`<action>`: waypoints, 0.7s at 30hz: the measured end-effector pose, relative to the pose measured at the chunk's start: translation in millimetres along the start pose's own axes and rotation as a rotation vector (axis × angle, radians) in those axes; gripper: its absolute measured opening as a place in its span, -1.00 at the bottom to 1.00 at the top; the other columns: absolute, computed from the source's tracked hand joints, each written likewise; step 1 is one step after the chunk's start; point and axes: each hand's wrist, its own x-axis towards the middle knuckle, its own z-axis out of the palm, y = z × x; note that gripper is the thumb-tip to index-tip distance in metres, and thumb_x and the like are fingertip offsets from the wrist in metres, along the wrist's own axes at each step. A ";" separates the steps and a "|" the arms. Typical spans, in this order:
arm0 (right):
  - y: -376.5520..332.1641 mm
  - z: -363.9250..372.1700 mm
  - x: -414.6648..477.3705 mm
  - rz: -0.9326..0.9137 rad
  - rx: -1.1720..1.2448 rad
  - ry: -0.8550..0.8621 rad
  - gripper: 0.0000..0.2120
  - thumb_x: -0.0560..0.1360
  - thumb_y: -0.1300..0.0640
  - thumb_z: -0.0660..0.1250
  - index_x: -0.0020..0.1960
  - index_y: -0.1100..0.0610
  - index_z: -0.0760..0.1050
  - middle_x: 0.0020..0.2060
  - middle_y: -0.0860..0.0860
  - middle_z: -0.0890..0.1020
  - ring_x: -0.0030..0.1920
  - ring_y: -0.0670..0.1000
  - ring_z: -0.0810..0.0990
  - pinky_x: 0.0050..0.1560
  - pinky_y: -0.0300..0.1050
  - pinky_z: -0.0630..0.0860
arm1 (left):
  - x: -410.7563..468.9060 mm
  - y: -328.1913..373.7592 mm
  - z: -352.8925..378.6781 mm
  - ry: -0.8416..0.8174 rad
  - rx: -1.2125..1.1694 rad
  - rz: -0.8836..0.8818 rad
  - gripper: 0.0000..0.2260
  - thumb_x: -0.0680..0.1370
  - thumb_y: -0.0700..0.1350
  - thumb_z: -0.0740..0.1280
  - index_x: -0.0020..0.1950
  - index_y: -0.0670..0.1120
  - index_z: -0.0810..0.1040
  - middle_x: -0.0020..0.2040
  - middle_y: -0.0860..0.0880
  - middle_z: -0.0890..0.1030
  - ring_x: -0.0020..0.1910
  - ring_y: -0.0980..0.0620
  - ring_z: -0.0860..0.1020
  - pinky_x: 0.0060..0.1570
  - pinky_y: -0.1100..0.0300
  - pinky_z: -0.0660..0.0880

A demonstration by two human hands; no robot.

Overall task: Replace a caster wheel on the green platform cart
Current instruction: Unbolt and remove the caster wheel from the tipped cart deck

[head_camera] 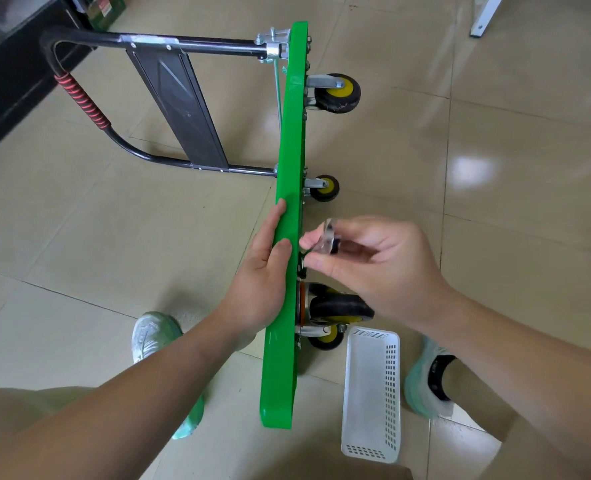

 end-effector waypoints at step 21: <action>62.5 -20.1 83.1 0.460 0.125 0.073 -0.83 0.49 0.31 0.47 0.07 0.19 0.65 -0.09 0.08 0.74 -0.06 0.01 0.73 -0.02 -0.09 0.68 | 5.6 2.1 -0.7 -0.020 0.021 -0.003 -0.54 0.59 0.07 0.07 0.47 0.43 0.21 0.55 0.19 0.31 0.50 0.12 0.36 0.54 -0.02 0.30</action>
